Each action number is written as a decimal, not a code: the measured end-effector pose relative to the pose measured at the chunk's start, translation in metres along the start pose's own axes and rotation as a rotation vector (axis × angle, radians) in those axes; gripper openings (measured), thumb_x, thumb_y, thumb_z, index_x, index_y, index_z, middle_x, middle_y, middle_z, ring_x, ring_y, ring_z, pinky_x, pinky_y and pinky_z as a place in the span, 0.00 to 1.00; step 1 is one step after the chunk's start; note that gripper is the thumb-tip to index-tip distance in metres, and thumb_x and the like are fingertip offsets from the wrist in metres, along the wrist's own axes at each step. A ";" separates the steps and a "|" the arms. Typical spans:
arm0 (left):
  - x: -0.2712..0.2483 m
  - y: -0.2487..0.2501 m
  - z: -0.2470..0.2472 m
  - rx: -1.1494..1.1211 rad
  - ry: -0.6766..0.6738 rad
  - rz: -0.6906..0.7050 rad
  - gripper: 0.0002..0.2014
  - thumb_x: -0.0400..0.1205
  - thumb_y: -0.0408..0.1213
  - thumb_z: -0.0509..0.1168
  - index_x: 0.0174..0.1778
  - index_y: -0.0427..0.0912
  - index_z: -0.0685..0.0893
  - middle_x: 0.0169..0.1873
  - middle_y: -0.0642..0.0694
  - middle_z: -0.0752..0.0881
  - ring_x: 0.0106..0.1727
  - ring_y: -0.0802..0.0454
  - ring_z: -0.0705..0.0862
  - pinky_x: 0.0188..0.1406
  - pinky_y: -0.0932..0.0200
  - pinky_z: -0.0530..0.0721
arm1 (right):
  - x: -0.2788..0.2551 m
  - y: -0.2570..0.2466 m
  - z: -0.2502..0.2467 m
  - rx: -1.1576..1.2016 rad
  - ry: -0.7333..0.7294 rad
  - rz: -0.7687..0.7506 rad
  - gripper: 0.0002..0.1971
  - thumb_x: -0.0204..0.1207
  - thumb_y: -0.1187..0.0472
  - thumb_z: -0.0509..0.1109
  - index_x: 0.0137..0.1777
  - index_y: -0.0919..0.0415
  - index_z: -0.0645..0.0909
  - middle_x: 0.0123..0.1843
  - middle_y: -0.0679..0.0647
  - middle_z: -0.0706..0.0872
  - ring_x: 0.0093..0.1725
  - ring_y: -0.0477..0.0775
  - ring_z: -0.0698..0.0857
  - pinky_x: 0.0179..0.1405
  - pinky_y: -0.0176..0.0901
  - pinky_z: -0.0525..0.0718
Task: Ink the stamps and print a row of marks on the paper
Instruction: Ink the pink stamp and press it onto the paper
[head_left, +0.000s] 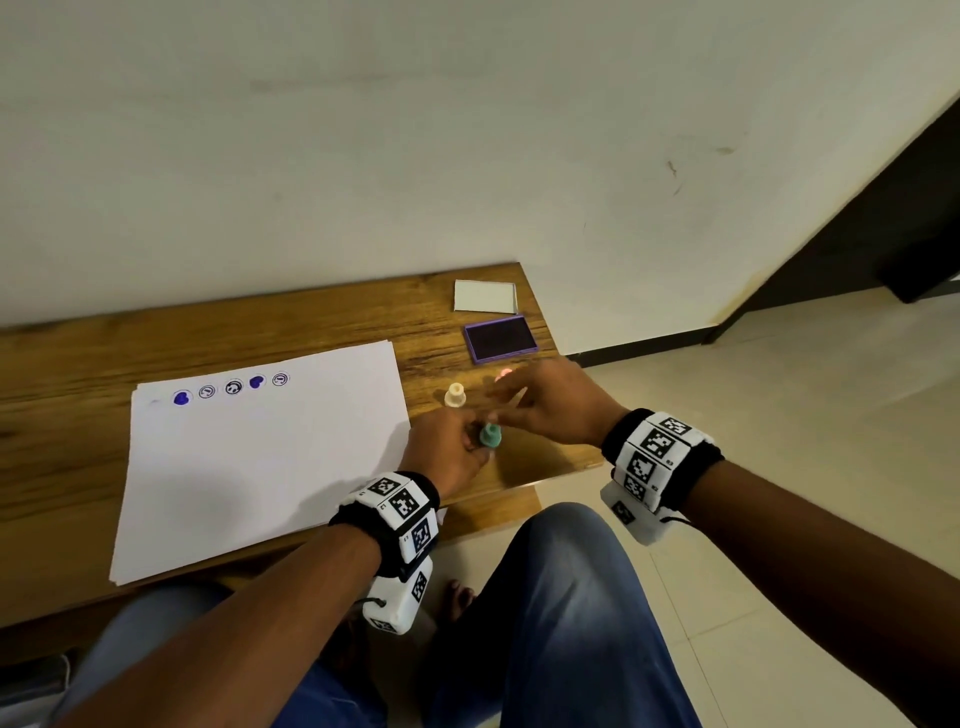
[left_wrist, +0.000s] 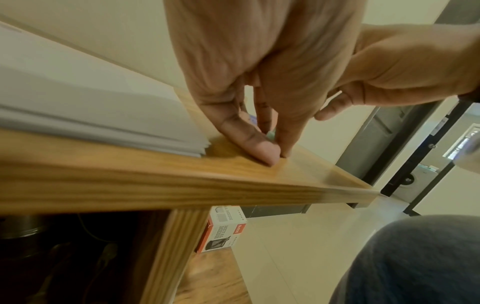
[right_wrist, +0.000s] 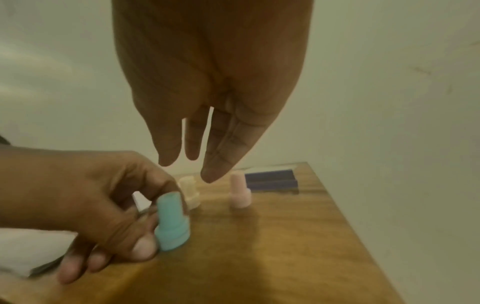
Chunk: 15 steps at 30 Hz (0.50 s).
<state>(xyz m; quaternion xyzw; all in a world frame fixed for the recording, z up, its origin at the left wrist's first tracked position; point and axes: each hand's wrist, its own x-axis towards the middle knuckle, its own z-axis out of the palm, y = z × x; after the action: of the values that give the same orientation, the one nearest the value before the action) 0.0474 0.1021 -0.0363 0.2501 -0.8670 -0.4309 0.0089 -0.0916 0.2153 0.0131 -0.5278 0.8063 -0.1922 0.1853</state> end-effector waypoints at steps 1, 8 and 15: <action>-0.001 0.000 0.000 0.016 0.001 -0.002 0.17 0.74 0.38 0.77 0.58 0.45 0.87 0.32 0.53 0.82 0.36 0.57 0.81 0.42 0.61 0.81 | 0.002 0.002 -0.004 0.026 0.040 0.034 0.16 0.75 0.48 0.77 0.59 0.54 0.89 0.51 0.49 0.92 0.44 0.45 0.88 0.46 0.44 0.88; -0.005 0.003 -0.014 0.060 -0.056 0.021 0.28 0.70 0.39 0.79 0.67 0.50 0.81 0.45 0.52 0.83 0.47 0.56 0.83 0.45 0.63 0.82 | 0.028 0.013 -0.013 -0.055 0.026 0.231 0.22 0.76 0.49 0.76 0.69 0.53 0.84 0.62 0.53 0.89 0.56 0.50 0.85 0.53 0.41 0.77; -0.002 0.013 -0.025 -0.113 0.055 0.042 0.14 0.76 0.37 0.75 0.57 0.48 0.86 0.44 0.49 0.86 0.47 0.54 0.86 0.46 0.59 0.88 | 0.032 0.015 -0.007 -0.074 -0.012 0.199 0.13 0.78 0.53 0.74 0.57 0.58 0.90 0.56 0.54 0.91 0.55 0.51 0.85 0.47 0.39 0.72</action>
<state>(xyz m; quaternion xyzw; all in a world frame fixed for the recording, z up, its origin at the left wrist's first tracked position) 0.0493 0.0908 -0.0108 0.2425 -0.8458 -0.4719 0.0561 -0.1189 0.1918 0.0086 -0.4528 0.8602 -0.1396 0.1887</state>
